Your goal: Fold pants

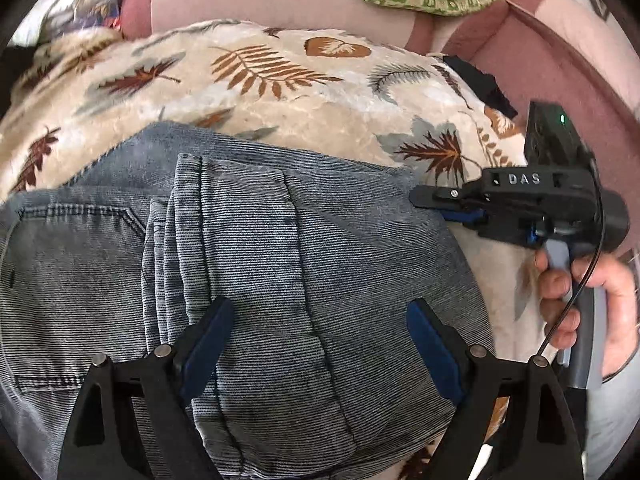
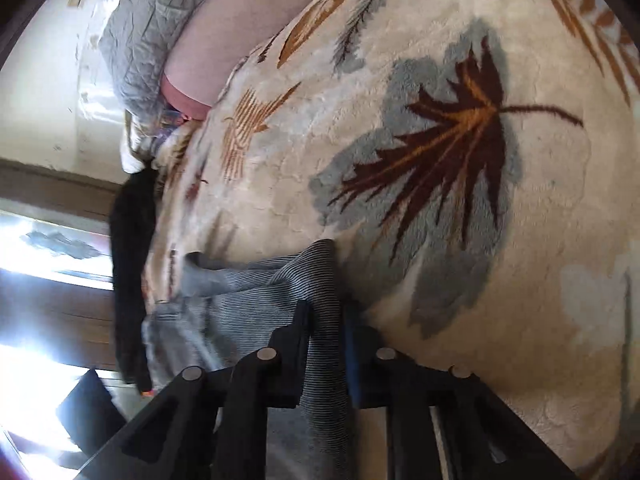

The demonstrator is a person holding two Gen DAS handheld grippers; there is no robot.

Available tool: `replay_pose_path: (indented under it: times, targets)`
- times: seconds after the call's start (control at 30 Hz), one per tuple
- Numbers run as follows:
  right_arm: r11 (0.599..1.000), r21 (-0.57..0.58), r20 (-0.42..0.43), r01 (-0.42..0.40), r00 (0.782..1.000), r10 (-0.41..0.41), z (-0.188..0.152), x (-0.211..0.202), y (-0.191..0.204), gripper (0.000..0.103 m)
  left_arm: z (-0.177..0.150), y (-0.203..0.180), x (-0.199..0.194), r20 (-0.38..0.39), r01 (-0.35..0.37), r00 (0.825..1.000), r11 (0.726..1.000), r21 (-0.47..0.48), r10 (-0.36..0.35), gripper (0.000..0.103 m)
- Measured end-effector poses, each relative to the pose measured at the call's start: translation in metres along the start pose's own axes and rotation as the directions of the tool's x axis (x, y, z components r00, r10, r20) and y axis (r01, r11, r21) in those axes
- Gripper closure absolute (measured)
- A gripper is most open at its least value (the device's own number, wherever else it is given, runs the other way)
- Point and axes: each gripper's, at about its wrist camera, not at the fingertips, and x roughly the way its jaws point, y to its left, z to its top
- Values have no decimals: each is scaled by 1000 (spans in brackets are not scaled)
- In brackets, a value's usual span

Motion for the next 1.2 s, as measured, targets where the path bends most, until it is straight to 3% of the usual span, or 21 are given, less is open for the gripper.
replay_pose_path:
  times: [0.1, 0.2, 0.3, 0.4, 0.47, 0.53, 0.57, 0.63, 0.77, 0.8, 0.87, 0.9, 0.97, 1.0, 1.1, 1.2]
  targets:
    - [999, -38, 26, 28, 999, -27, -4, -7, 8, 84, 0, -7, -1, -1, -33, 999, 999, 13, 33, 15]
    - [997, -62, 67, 46, 997, -41, -18, -32, 17, 81, -4, -5, -18, 20, -11, 1000, 1000, -15, 11, 15]
    - [996, -80, 95, -27, 995, 35, -46, -61, 27, 81, -17, -4, -39, 67, 2, 998, 1000, 2, -2, 15]
    - [993, -70, 30, -98, 994, 101, -73, -60, 26, 81, -28, 1, -26, 11, -1, 1000, 1000, -6, 1, 15]
    - [998, -61, -55, -19, 998, 16, -85, -35, 13, 81, -33, 2, -19, 18, -23, 1000, 1000, 9, 23, 15]
    - [996, 0, -31, -85, 996, 85, -88, -33, -2, 81, -31, -1, -26, 22, -21, 1000, 1000, -6, 21, 15]
    - [993, 40, -17, -113, 993, 114, -87, -42, -5, 81, -30, 0, -34, 40, 7, 999, 1000, -26, -6, 15]
    - [996, 7, 29, -92, 995, 92, -87, -55, 1, 75, -32, 7, -64, 129, 78, 989, 995, -64, -69, 15]
    - [996, -71, 44, -55, 997, 58, -99, -64, 19, 62, -50, 43, -115, 301, 136, 950, 974, -182, -77, 15]
    - [995, -90, 50, -37, 998, 42, -103, -64, 25, 56, -60, 59, -126, 331, 137, 942, 961, -240, -52, 15]
    - [992, -127, 59, -26, 998, 34, -110, -66, 35, 55, -78, 92, -140, 363, 154, 931, 921, -358, -14, 15]
    - [989, -140, 51, -44, 997, 52, -112, -66, 43, 55, -88, 110, -145, 376, 171, 927, 890, -422, 0, 15]
    - [984, -166, 31, -70, 997, 77, -114, -62, 62, 54, -112, 149, -156, 400, 212, 916, 801, -560, 38, 15]
    - [979, -189, 20, -81, 996, 87, -115, -59, 76, 50, -118, 159, -155, 405, 224, 913, 773, -594, 47, 15]
    - [959, -259, -20, -118, 993, 117, -116, -45, 117, 46, -150, 196, -158, 421, 278, 904, 643, -714, 77, 15]
    - [944, -297, -81, -143, 989, 124, -110, -18, 156, 45, -161, 215, -146, 420, 315, 906, 575, -755, 55, 15]
